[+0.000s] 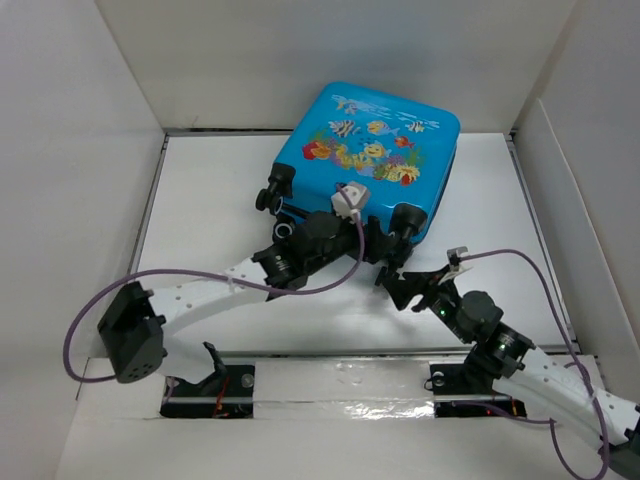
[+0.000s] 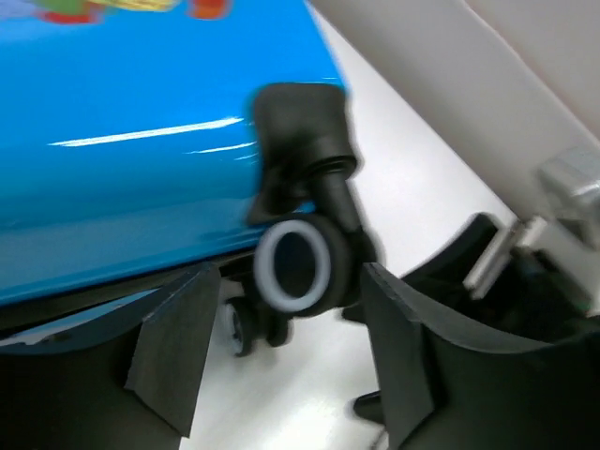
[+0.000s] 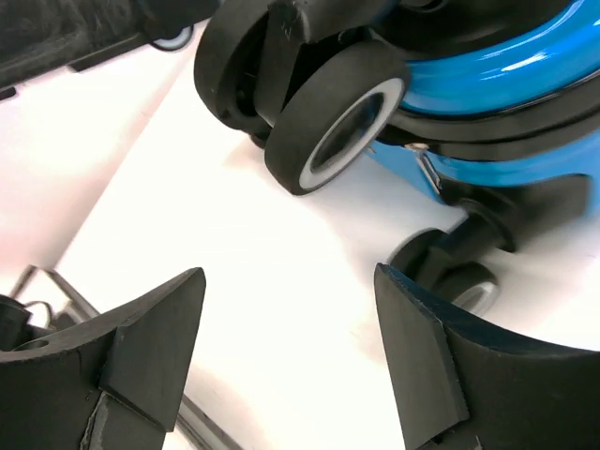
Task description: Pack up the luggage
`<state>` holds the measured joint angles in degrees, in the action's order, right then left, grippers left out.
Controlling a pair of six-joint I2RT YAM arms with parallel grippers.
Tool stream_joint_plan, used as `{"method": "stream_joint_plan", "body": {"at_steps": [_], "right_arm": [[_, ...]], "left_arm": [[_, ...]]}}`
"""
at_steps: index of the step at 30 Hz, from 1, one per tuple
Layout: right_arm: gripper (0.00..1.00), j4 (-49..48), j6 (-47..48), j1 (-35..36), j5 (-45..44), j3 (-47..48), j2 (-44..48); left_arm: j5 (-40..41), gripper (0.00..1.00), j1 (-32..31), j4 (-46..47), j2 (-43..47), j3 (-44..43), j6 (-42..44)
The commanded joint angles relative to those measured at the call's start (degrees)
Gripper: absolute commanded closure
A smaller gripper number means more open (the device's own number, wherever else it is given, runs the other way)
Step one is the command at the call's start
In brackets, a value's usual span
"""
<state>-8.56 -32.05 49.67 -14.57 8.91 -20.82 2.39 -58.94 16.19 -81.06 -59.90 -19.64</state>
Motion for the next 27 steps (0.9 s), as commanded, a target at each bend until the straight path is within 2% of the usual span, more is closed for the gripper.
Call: {"method": "stream_joint_plan", "body": {"at_steps": [1,3,5,6,7,9,12,13,15,16,19,20,27], "right_arm": [[0.21,14.08,3.75,0.08,-2.22,5.15,3.58],[0.26,17.06,5.15,0.08,-2.92,6.38,5.0],[0.41,18.75,6.56,0.08,-3.36,8.48,5.0],[0.56,19.71,7.09,0.08,-3.45,9.28,4.56],[0.77,20.15,7.53,0.08,-3.54,9.98,4.21],[0.81,20.51,9.11,0.08,-3.36,12.44,2.81],[0.45,20.51,11.04,0.08,-3.54,15.51,0.87],[0.27,20.34,11.05,0.08,-3.89,16.22,-0.44],[0.16,19.46,11.49,0.08,-5.72,17.63,-2.11],[0.09,19.02,11.66,0.08,-6.43,18.16,-4.03],[0.02,16.83,12.54,0.08,-9.77,20.44,-7.64],[0.01,16.47,12.89,0.08,-10.74,21.14,-10.53],[0.01,12.35,12.1,-0.45,-16.53,25.9,-19.86]], "left_arm": [[6.56,0.44,2.06,8.15,6.69,6.71,-1.28],[7.45,0.61,3.39,9.56,7.84,11.02,-3.12],[5.44,0.69,3.39,10.7,7.32,14.26,-4.52],[4.82,0.69,3.39,11.49,6.1,15.07,-4.79],[3.86,0.68,3.39,13.33,5.13,15.86,-5.14],[1.31,0.67,3.39,16.57,2.15,16.92,-5.76],[-1.86,0.66,2.61,20.02,-1.54,16.75,-5.67],[-1.69,0.66,2.6,21.5,-2.43,16.31,-5.24],[-1.17,0.63,0.85,22.57,-4.71,14.82,-4.45],[-0.81,0.59,0.84,23.36,-5.42,14.29,-4.01],[-1.34,0.43,0.84,26.78,-8.32,13.06,-4.26],[-1.25,0.41,0.84,27.58,-8.94,12.71,-4.88],[-1.6,0.4,0.84,34.35,-13.86,12.53,-6.11]]}}
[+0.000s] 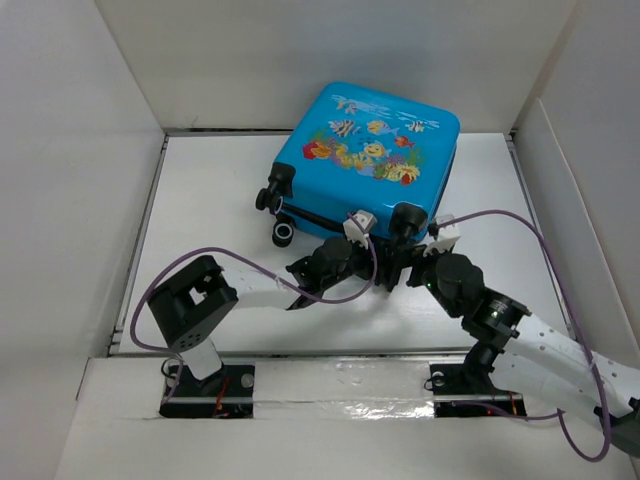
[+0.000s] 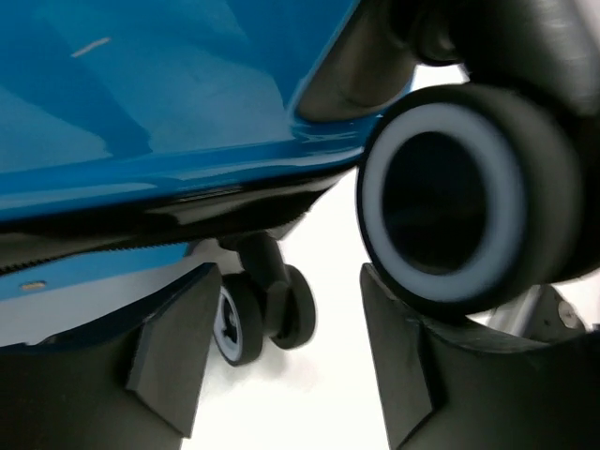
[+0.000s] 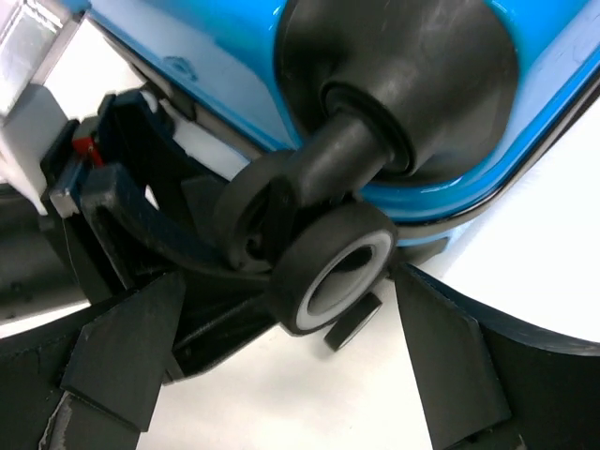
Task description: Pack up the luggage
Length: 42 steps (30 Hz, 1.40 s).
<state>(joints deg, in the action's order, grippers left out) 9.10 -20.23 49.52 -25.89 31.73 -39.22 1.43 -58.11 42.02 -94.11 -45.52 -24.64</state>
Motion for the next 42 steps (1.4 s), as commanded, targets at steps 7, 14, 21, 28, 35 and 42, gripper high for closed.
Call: {"method": "stream_joint_plan", "body": {"at_steps": [7,14,21,28,35,42], "right_arm": [[0.07,-8.49,-0.51,-2.23,-8.21,3.34,-3.84],[0.07,-7.28,-1.49,-3.98,-9.88,1.15,2.72],[0.03,-0.49,-0.25,-6.1,-7.43,2.02,9.6],[0.01,-5.4,-1.04,-7.24,0.04,4.39,1.63],[0.0,-9.36,-5.87,-7.24,-0.83,5.02,-4.1],[0.06,-12.35,-9.91,-7.77,-4.08,5.37,-8.94]], "left_arm": [[0.5,0.53,-0.52,14.84,-4.59,-2.03,-1.28],[3.75,0.67,-1.04,23.8,-6.88,-0.28,-2.34],[4.28,0.69,-1.57,24.95,-8.63,-1.33,-1.73],[10.33,0.68,-3.42,22.32,-10.92,-3.96,-0.32],[15.61,0.56,-4.56,26.0,-12.59,-4.67,-0.32],[19.48,0.81,-4.56,27.94,-14.09,-5.02,1.26]]}}
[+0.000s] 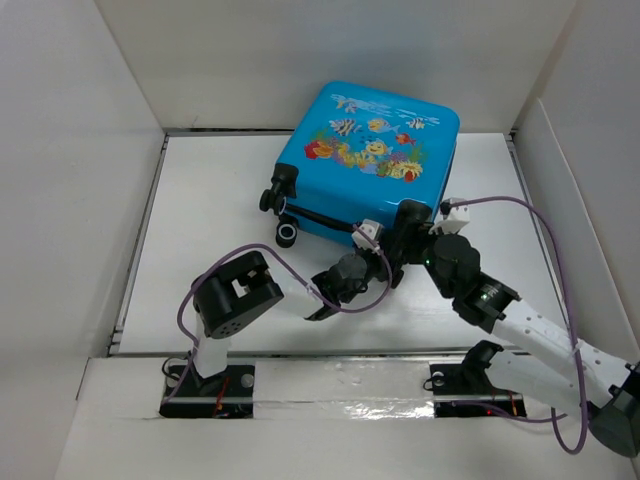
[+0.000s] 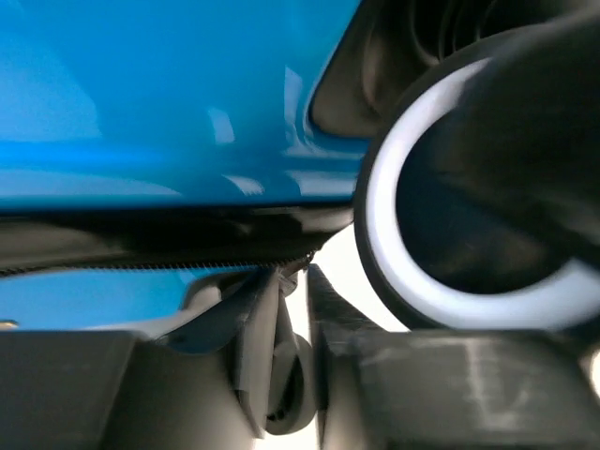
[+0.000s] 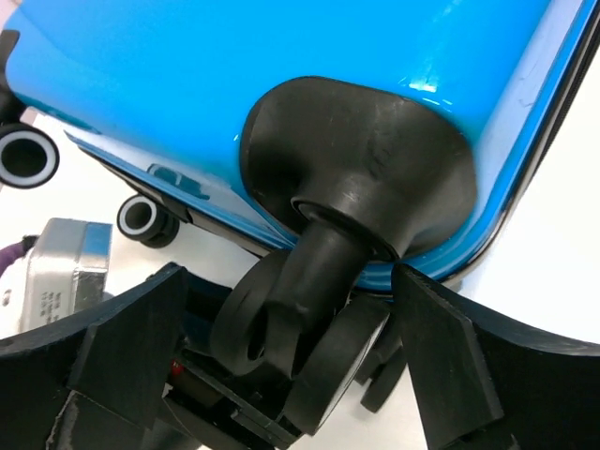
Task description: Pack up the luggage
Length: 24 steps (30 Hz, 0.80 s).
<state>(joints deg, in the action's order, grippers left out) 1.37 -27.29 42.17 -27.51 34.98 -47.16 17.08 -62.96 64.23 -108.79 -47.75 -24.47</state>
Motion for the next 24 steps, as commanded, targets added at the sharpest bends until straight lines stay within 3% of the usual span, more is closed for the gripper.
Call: {"method": "stream_joint_plan", "body": {"at_steps": [1,5,9,12,15,18,24], "right_arm": [[0.08,-5.84,-2.95,-1.03,-2.2,1.76,-1.88],[0.09,-8.39,-3.91,-2.09,-1.85,-0.35,-3.82],[0.21,-9.1,-4.35,-2.8,-1.85,-0.88,-5.31],[0.42,-9.45,-3.74,-4.37,-1.15,-0.88,-5.93],[0.8,-7.88,-3.13,-5.52,-1.06,-1.49,-4.88],[0.99,-7.0,-1.02,-7.27,-0.36,-2.99,-1.99],[1.0,-1.55,3.28,-11.14,2.19,-4.92,5.57]], "left_arm": [[4.01,0.87,0.29,5.73,0.77,-2.62,1.87],[4.8,1.0,0.29,6.17,2.0,-0.78,3.2],[4.98,1.0,0.82,7.23,3.23,0.81,4.16],[5.24,1.0,0.82,7.84,3.76,1.69,5.39],[6.12,1.0,1.34,8.46,4.64,2.83,6.8],[6.21,1.0,1.35,7.5,5.6,3.89,8.64],[9.63,1.0,1.87,5.74,8.94,8.62,11.37]]}}
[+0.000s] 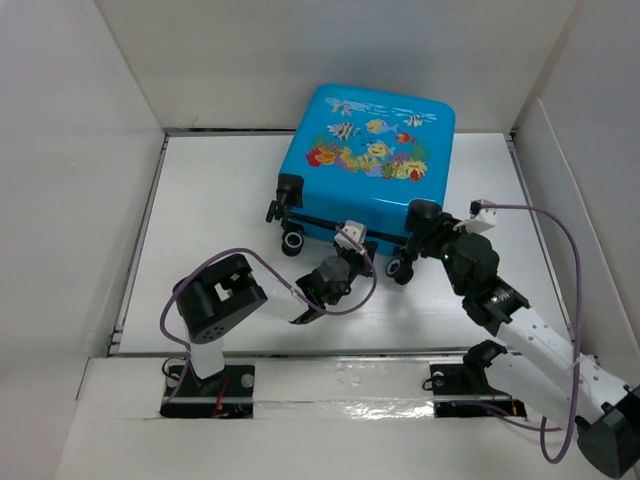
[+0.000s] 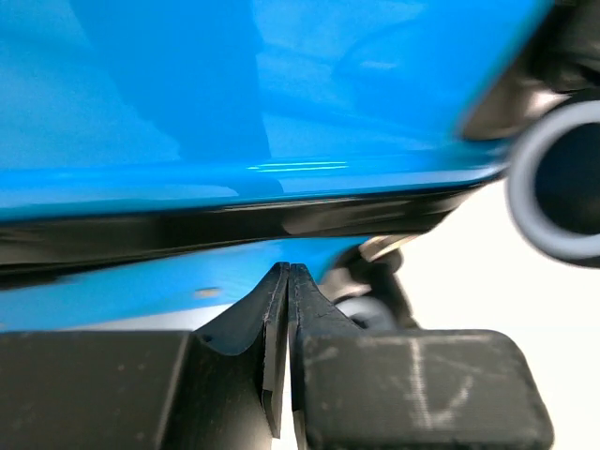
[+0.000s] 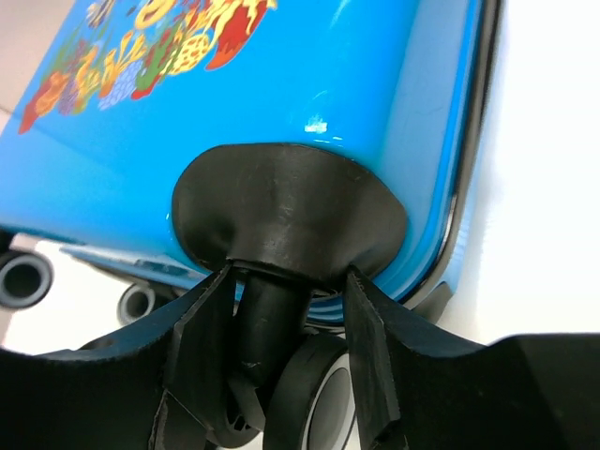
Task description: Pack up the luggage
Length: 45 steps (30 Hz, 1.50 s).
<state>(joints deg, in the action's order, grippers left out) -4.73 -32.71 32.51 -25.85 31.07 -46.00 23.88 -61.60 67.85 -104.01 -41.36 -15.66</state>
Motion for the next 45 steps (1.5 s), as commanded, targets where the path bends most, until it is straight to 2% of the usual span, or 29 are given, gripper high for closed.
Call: {"method": "stream_joint_plan", "body": {"at_steps": [1,4,5,7,9,10,13,18,22,27,33,36,38,39,40,41,45], "right_arm": [[1.0,7.08,9.76,-1.49,0.53,-1.36,7.12],[1.0,9.2,11.7,-1.49,2.8,-2.24,10.39],[1.0,9.48,11.88,-1.49,3.78,-2.24,11.27],[1.0,9.3,12.32,-1.49,7.54,-1.8,11.19],[1.0,9.04,12.75,-1.49,9.49,-1.19,10.14],[1.0,8.95,13.11,-1.49,11.5,-0.84,9.62],[1.0,8.86,14.43,-1.49,17.11,1.35,8.3],[1.0,7.64,14.34,-0.96,23.38,2.77,7.5],[1.0,5.88,13.55,0.44,28.73,4.08,7.06],[1.0,5.35,12.5,3.34,30.5,5.49,6.89],[1.0,5.35,10.83,5.37,32.08,5.23,7.32],[1.0,4.2,9.95,5.37,32.09,4.26,7.94],[1.0,4.56,9.51,5.37,31.21,3.56,9.34],[1.0,4.38,8.55,5.37,31.21,2.69,9.87],[1.0,4.47,8.45,5.37,30.86,2.42,10.74],[1.0,4.56,8.28,5.37,30.59,2.24,11.01],[1.0,7.28,7.66,5.37,27.35,0.75,12.77]], "left_arm": [[2.84,1.0,0.52,1.58,4.68,2.86,2.39],[-2.5,1.0,1.05,1.49,5.66,3.57,1.42],[-6.0,1.0,0.09,1.66,5.4,2.27,1.51],[-7.18,0.97,-2.8,1.15,3.38,-0.02,2.91],[-8.32,0.76,-4.13,-0.08,0.49,-4.48,3.53],[-8.93,0.62,-4.14,0.26,-0.31,-5.47,3.27],[-10.08,0.51,-6.15,1.4,-2.6,-8.37,2.22],[-9.12,0.45,-6.16,2.63,-4.97,-9.34,1.69],[-7.71,0.47,-6.16,3.42,-7.08,-10.14,1.6],[-3.93,0.48,-6.16,5.71,-8.75,-10.66,1.6],[2.57,0.58,-6.16,9.3,-11.91,-13.48,0.55],[5.03,0.65,-6.16,13.0,-12.62,-13.83,-0.16],[10.36,0.75,-6.16,13.97,-13.06,-14.53,0.28],[12.14,0.8,-5.64,14.41,-13.59,-14.62,0.45],[13.64,0.93,-5.63,17.98,-13.68,-14.1,1.41],[15.04,0.98,-5.63,20.02,-13.59,-13.49,1.51],[20.06,1.0,-5.63,26.44,-10.7,-9.45,3.44]]}}
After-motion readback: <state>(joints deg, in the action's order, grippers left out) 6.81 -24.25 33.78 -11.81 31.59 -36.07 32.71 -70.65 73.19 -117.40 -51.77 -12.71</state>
